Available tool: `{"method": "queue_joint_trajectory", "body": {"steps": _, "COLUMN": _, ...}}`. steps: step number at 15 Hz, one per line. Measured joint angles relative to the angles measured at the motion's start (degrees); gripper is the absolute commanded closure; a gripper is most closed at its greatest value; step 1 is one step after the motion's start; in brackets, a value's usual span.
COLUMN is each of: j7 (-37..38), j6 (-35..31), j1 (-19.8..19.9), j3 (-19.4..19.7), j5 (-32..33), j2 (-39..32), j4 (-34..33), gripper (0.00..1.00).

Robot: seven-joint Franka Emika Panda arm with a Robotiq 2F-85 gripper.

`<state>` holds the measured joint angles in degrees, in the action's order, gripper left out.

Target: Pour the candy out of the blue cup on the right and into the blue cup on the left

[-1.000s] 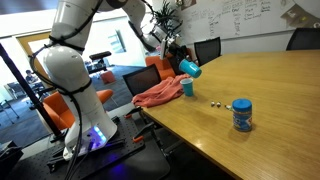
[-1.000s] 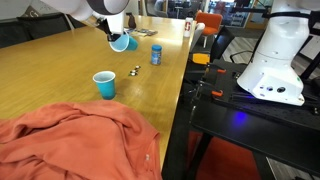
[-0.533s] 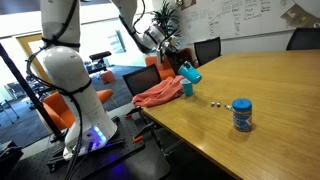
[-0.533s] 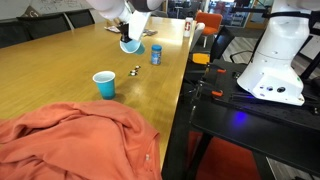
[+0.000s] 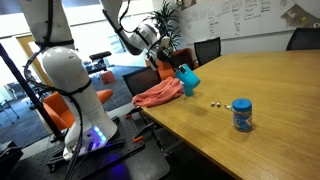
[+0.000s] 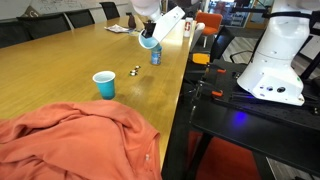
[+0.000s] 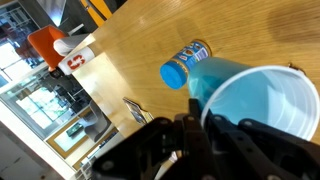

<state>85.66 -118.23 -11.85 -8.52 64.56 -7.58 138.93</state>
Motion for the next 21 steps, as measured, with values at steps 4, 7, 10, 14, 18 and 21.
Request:
{"method": "queue_joint_trajectory", "body": {"steps": 4, "j7": 11.21, "j6": -11.98, "j1": 4.07, "j3": 3.37, "j5": 6.63, "j2": 5.39, "j4": 7.91, "gripper": 0.99}}
{"method": "queue_joint_trajectory", "body": {"steps": 7, "j7": 18.91, "j6": -21.46, "j1": 7.74, "j3": 6.77, "j5": 15.03, "j2": 8.39, "j4": 11.26, "gripper": 0.99}}
{"method": "queue_joint_trajectory", "body": {"steps": 10, "j7": 26.56, "j6": -31.05, "j1": 11.32, "j3": 10.62, "j5": 26.5, "j2": 11.66, "j4": 12.73, "gripper": 0.99}}
{"method": "queue_joint_trajectory", "body": {"steps": 14, "j7": 38.32, "j6": -44.63, "j1": 14.81, "j3": 16.49, "j5": 42.85, "j2": 15.58, "j4": 12.83, "gripper": 0.99}}
{"method": "queue_joint_trajectory", "body": {"steps": 18, "j7": 38.22, "j6": -51.63, "j1": 16.17, "j3": 20.11, "j5": 48.82, "j2": 16.19, "j4": 12.35, "gripper": 0.96}}
{"method": "queue_joint_trajectory", "body": {"steps": 21, "j7": 37.28, "j6": -51.63, "j1": 16.17, "j3": 20.11, "j5": 48.72, "j2": 15.33, "j4": 12.35, "gripper": 0.99}}
